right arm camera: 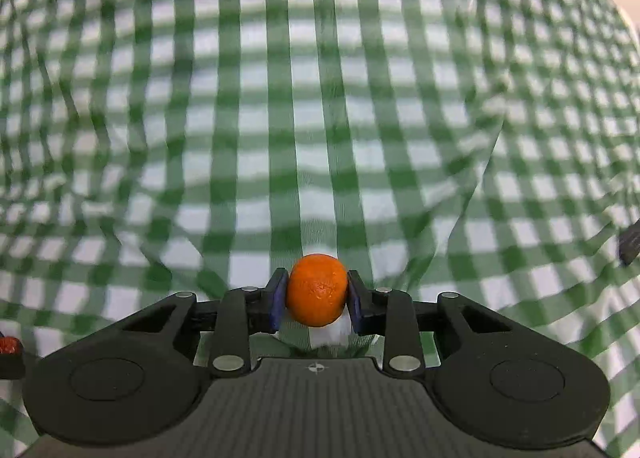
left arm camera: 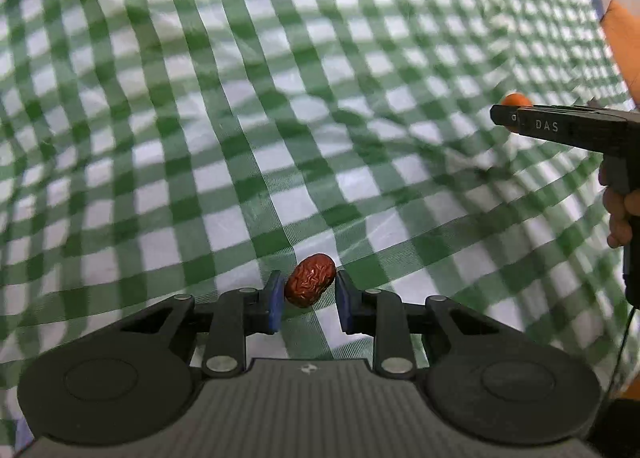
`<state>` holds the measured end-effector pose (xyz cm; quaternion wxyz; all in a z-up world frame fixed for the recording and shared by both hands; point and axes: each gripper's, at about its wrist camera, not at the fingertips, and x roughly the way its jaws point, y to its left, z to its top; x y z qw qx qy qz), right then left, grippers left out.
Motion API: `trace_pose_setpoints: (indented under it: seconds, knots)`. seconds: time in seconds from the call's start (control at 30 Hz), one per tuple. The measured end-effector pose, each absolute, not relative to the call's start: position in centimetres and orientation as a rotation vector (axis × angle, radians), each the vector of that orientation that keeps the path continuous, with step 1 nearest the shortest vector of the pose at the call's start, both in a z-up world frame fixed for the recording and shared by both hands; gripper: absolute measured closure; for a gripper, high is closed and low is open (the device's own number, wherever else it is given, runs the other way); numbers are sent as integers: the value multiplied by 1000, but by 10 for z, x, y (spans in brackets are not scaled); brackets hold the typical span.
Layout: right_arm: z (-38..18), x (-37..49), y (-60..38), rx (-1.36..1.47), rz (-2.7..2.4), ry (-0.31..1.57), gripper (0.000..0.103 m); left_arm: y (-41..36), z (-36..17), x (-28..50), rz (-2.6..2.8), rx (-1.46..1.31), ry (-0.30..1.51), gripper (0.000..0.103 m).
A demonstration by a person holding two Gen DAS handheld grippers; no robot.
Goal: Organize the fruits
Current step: 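Grasp the red date with the left tool while the right tool grasps the tangerine, then carry the red date and tangerine over the blue plate with both tools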
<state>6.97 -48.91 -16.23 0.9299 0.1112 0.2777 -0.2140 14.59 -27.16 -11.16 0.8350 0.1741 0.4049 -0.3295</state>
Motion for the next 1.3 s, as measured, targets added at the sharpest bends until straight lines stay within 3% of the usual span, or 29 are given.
trace_pose_setpoints:
  seconds: [0.37,0.8,1.3]
  knots:
    - [-64,-18,-359,233,-220,482,71,-141,-22,70,-590,241,829,75]
    - [-42,-99,-167,242,86,622,71,-1,8,-13,-415,162,850,77]
    - [-28,-135,-102,96,184,605,71,43,18,-55,-392,79,803,81]
